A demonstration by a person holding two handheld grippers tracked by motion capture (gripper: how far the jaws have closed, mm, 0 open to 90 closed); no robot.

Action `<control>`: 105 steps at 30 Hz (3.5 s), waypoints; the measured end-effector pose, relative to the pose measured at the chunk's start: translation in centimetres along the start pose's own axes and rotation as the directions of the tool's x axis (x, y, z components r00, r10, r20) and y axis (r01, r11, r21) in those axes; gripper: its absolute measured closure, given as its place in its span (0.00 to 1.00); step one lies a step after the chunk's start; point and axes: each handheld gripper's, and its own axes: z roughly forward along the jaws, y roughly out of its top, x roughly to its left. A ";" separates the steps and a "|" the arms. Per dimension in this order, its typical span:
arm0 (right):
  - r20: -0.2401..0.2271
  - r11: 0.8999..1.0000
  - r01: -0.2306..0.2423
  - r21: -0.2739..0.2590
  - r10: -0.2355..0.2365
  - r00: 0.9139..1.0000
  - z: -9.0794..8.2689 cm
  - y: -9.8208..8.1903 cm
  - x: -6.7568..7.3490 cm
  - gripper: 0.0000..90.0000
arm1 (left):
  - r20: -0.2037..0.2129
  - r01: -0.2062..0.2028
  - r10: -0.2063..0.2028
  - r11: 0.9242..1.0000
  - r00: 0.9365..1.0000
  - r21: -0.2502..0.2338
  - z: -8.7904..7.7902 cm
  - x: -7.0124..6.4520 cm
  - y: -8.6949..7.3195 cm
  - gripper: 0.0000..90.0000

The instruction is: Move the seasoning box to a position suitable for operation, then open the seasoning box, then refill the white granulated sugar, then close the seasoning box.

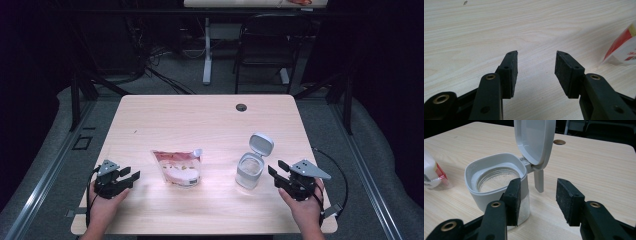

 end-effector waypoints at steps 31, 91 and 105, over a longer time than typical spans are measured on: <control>-0.106 0.997 0.078 -0.005 -0.078 0.991 -1.5 3.2 2.1 0.59 | 0.083 -0.058 0.061 0.998 0.995 -0.033 -3.4 -2.0 4.4 0.60; -0.399 0.959 0.276 0.060 -0.230 0.888 4.2 11.6 11.6 0.73 | 0.286 -0.228 0.237 0.971 0.928 -0.067 -6.3 -6.5 11.5 0.73; -0.449 0.960 0.273 0.069 -0.215 0.867 5.9 11.3 13.0 0.70 | 0.290 -0.258 0.260 0.965 0.921 -0.045 -5.2 -6.9 11.6 0.81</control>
